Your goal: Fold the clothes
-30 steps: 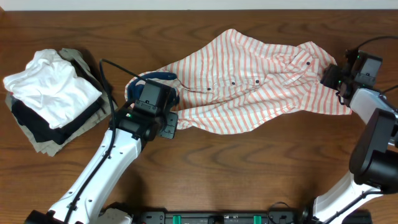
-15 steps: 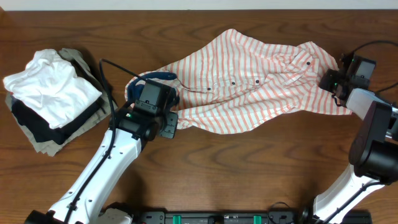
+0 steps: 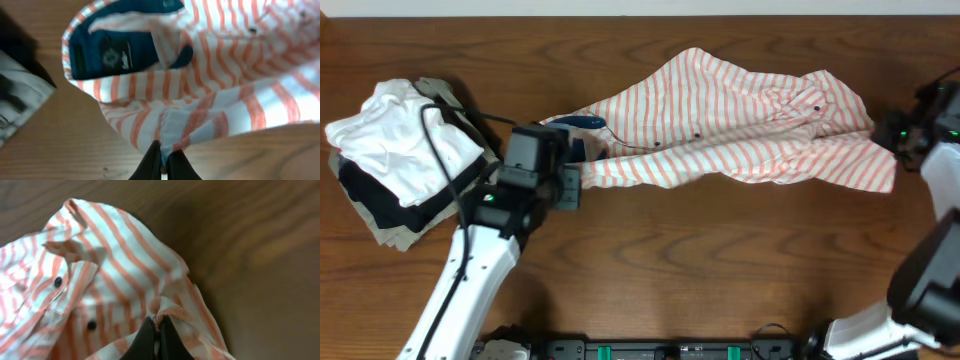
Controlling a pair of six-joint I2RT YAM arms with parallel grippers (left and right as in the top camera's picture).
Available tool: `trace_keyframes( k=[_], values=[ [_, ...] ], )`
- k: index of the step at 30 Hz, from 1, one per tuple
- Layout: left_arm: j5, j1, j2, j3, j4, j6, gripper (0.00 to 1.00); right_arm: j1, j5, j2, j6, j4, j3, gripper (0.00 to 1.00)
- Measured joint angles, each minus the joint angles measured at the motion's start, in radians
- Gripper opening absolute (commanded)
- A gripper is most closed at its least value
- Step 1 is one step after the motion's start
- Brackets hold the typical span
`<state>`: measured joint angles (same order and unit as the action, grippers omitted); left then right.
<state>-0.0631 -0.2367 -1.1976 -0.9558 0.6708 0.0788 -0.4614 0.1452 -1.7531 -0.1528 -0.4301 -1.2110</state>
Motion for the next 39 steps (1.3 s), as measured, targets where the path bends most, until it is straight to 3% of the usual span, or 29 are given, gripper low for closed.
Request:
trace_keyframes(
  k=[8, 14, 20, 32, 39],
  values=[
    [-0.005, 0.013, 0.008, 0.000, 0.000, 0.001, 0.06, -0.026, -0.020, 0.088, 0.002, -0.342, -0.007, 0.01],
    [-0.005, 0.013, 0.008, 0.000, 0.011, 0.001, 0.06, -0.033, -0.030, 0.088, 0.003, -0.451, -0.007, 0.05],
    [0.019, 0.013, 0.008, 0.000, 0.050, 0.002, 0.06, -0.052, -0.038, 0.088, 0.005, -0.610, -0.007, 0.01],
    [0.122, 0.040, 0.008, 0.000, 0.029, 0.037, 0.06, -0.075, -0.053, 0.088, 0.005, -0.777, -0.007, 0.01],
    [0.091, 0.040, 0.010, 0.000, 0.140, 0.058, 0.06, -0.090, -0.142, 0.088, -0.026, -0.721, -0.007, 0.01]
  ],
)
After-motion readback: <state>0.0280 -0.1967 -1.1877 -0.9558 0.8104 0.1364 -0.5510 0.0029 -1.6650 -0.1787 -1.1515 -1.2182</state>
